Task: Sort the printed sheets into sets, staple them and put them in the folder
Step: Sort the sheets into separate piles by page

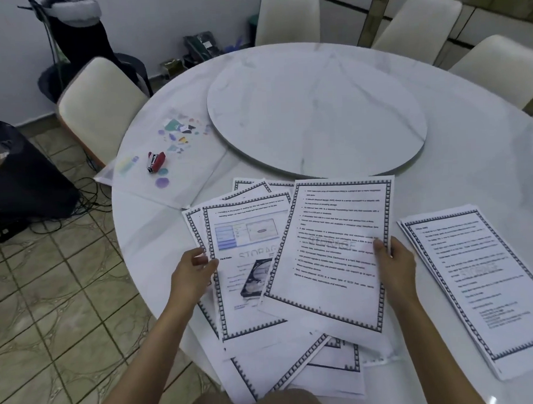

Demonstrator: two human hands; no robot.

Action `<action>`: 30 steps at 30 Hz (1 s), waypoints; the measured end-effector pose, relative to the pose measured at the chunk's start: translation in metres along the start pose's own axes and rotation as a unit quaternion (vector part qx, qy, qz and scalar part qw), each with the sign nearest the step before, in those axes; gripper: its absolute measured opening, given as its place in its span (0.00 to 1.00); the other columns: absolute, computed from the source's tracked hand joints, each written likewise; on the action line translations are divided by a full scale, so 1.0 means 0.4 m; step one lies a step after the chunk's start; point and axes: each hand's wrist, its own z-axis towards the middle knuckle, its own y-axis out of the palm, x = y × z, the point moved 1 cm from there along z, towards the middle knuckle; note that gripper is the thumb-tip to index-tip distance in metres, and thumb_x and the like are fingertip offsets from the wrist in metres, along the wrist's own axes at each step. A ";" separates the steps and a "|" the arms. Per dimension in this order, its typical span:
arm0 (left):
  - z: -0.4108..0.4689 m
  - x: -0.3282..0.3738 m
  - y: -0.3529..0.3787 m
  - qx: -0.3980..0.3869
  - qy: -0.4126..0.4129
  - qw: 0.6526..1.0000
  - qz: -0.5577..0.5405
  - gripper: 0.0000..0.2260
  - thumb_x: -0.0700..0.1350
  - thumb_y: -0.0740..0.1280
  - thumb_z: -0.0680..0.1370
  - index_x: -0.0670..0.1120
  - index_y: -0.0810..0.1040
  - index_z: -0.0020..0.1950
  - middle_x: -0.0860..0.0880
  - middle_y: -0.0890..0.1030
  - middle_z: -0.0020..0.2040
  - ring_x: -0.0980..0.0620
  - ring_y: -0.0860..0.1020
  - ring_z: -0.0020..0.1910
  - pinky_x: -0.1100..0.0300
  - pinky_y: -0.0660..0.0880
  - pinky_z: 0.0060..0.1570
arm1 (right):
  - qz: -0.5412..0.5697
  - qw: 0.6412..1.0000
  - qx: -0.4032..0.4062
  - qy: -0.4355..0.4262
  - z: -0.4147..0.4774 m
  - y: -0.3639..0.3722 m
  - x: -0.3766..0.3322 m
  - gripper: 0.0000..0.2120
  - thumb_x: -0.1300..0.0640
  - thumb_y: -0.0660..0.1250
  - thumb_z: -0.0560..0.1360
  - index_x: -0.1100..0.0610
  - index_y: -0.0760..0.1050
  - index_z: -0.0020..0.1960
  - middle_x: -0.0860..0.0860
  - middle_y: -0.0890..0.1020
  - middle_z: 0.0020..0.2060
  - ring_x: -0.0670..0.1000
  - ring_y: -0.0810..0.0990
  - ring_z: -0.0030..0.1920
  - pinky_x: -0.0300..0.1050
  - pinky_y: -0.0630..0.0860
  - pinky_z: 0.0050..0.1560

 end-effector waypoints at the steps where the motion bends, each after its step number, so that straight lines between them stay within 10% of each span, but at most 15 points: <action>1: 0.005 0.000 0.002 0.006 -0.002 1.000 0.000 0.19 0.44 0.67 0.76 0.43 0.69 0.66 0.47 0.75 0.55 0.47 0.75 0.48 0.58 0.71 0.41 | 0.000 1.000 -0.002 -0.002 -0.002 0.000 0.001 0.10 0.56 0.60 0.79 0.59 0.76 0.54 0.52 0.79 0.42 0.50 0.77 0.45 0.42 0.72 0.47; 19: 0.035 -0.034 0.016 0.035 0.024 0.996 0.077 0.15 0.38 0.71 0.72 0.39 0.76 0.58 0.52 0.74 0.38 0.48 0.74 0.45 0.53 0.72 0.50 | -0.051 0.993 0.107 -0.024 0.034 -0.142 0.038 0.11 0.58 0.61 0.78 0.60 0.71 0.38 0.56 0.70 0.30 0.42 0.67 0.30 0.41 0.65 0.34; 26: 0.036 -0.049 0.013 0.035 0.035 0.997 0.057 0.13 0.40 0.69 0.74 0.39 0.77 0.57 0.50 0.76 0.40 0.48 0.74 0.44 0.55 0.71 0.47 | -0.069 0.991 0.107 -0.027 0.032 -0.169 0.057 0.12 0.56 0.60 0.79 0.66 0.75 0.49 0.69 0.78 0.46 0.66 0.77 0.47 0.48 0.71 0.46; 30: 0.028 -0.053 0.009 0.043 0.061 0.996 0.045 0.10 0.41 0.67 0.76 0.40 0.76 0.56 0.53 0.74 0.37 0.47 0.72 0.42 0.55 0.70 0.45 | -0.067 0.993 0.097 -0.027 0.026 -0.163 0.053 0.11 0.57 0.61 0.78 0.65 0.75 0.46 0.68 0.78 0.42 0.53 0.72 0.40 0.44 0.68 0.43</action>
